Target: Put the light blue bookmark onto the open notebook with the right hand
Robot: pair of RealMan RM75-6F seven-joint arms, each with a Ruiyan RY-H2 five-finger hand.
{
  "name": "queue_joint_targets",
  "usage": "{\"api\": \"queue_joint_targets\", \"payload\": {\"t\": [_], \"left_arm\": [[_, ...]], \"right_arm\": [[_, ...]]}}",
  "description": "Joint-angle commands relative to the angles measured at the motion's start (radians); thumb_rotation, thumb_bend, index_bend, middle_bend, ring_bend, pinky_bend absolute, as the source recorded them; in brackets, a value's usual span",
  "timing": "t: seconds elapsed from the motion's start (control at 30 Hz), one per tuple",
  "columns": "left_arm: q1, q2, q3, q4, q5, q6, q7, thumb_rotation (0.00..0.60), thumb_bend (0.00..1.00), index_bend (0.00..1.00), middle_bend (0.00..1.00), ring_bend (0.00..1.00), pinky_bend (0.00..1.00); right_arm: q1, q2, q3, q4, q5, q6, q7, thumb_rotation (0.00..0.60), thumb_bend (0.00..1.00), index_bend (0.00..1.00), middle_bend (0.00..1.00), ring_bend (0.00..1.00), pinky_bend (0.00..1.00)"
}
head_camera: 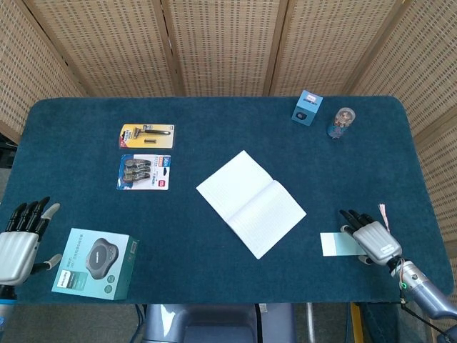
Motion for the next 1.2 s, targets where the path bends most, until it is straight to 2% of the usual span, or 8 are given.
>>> {"api": "queue_joint_targets", "payload": {"t": [0.03,0.53,0.63,0.7,0.97,1.2], "left_arm": [[0.000,0.000,0.001,0.000,0.002,0.000,-0.001,0.600,0.00,0.00,0.00,0.00,0.00],[-0.001,0.001,0.002,0.002,0.003,-0.003,0.000,0.600,0.00,0.00,0.00,0.00,0.00],[-0.002,0.001,0.002,0.001,0.003,-0.005,-0.001,0.600,0.00,0.00,0.00,0.00,0.00],[-0.002,0.002,0.002,0.001,0.002,-0.006,0.000,0.600,0.00,0.00,0.00,0.00,0.00],[-0.003,0.001,0.004,0.000,0.005,-0.009,0.003,0.600,0.00,0.00,0.00,0.00,0.00],[-0.004,0.002,0.005,0.000,0.005,-0.010,0.002,0.600,0.00,0.00,0.00,0.00,0.00]], "right_arm": [[-0.002,-0.012,0.001,0.012,0.003,0.000,-0.023,0.600,0.00,0.27,0.00,0.00,0.17],[0.008,-0.007,-0.002,-0.011,0.020,-0.027,-0.054,0.600,0.00,0.26,0.00,0.00,0.17],[0.012,0.005,-0.009,-0.030,0.019,-0.042,-0.063,0.600,0.00,0.14,0.00,0.00,0.17],[0.012,0.009,-0.010,-0.039,0.019,-0.041,-0.068,0.600,0.00,0.09,0.00,0.00,0.17],[0.014,0.008,-0.006,-0.045,0.030,-0.049,-0.081,0.600,0.00,0.09,0.00,0.00,0.17],[0.015,0.001,-0.006,-0.036,0.034,-0.056,-0.082,0.600,0.00,0.17,0.00,0.00,0.17]]}}
